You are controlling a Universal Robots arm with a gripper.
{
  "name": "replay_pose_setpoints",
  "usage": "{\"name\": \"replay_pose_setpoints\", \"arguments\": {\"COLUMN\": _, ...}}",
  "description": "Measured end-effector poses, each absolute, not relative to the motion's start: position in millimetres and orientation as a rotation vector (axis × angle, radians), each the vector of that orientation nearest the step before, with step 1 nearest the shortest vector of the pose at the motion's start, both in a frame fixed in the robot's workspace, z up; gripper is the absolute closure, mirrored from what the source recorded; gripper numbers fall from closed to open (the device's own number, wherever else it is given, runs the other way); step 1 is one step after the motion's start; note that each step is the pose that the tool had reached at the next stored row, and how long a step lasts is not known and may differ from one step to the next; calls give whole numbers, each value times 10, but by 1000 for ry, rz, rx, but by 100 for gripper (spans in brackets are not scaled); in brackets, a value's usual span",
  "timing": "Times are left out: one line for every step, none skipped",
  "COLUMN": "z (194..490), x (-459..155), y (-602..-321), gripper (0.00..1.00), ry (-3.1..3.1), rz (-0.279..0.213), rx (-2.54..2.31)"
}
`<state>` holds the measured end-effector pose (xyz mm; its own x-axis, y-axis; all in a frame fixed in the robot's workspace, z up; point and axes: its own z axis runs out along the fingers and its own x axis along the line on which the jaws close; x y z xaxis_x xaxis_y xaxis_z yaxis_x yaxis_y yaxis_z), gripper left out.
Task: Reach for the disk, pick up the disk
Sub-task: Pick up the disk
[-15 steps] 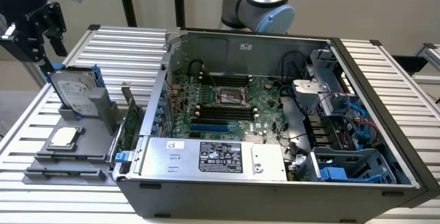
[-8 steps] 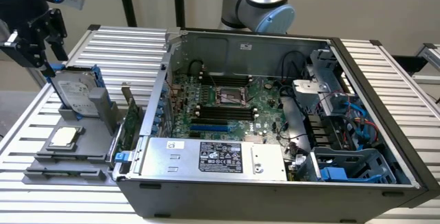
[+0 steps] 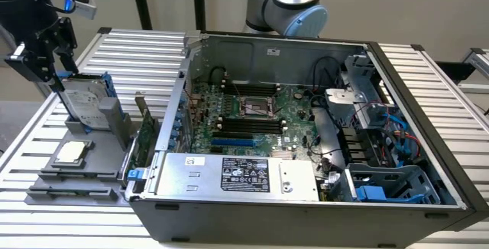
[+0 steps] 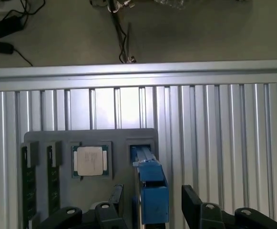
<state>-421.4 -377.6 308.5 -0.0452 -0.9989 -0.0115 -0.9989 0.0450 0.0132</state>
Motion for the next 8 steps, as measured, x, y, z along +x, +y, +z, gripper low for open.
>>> {"name": "replay_pose_setpoints", "arguments": {"z": 3068, "x": -4215, "y": -3776, "gripper": 40, "ry": -2270, "rz": -27, "rx": 2170}}
{"name": "replay_pose_setpoints", "arguments": {"z": 3048, "x": -4219, "y": -3775, "gripper": 40, "ry": -2271, "rz": -27, "rx": 2170}}
{"name": "replay_pose_setpoints", "arguments": {"z": 3030, "x": -4227, "y": -3775, "gripper": 40, "ry": -2271, "rz": -26, "rx": 2170}}
{"name": "replay_pose_setpoints", "arguments": {"z": 3012, "x": -4236, "y": -3775, "gripper": 40, "ry": -2271, "rz": -25, "rx": 2171}}
{"name": "replay_pose_setpoints", "arguments": {"z": 2994, "x": -4244, "y": -3776, "gripper": 40, "ry": -2272, "rz": -24, "rx": 2172}}
{"name": "replay_pose_setpoints", "arguments": {"z": 2981, "x": -4250, "y": -3776, "gripper": 40, "ry": -2273, "rz": -23, "rx": 2172}}
{"name": "replay_pose_setpoints", "arguments": {"z": 2970, "x": -4256, "y": -3776, "gripper": 40, "ry": -2274, "rz": -20, "rx": 2173}}
{"name": "replay_pose_setpoints", "arguments": {"z": 2963, "x": -4259, "y": -3776, "gripper": 40, "ry": -2275, "rz": -17, "rx": 2175}}
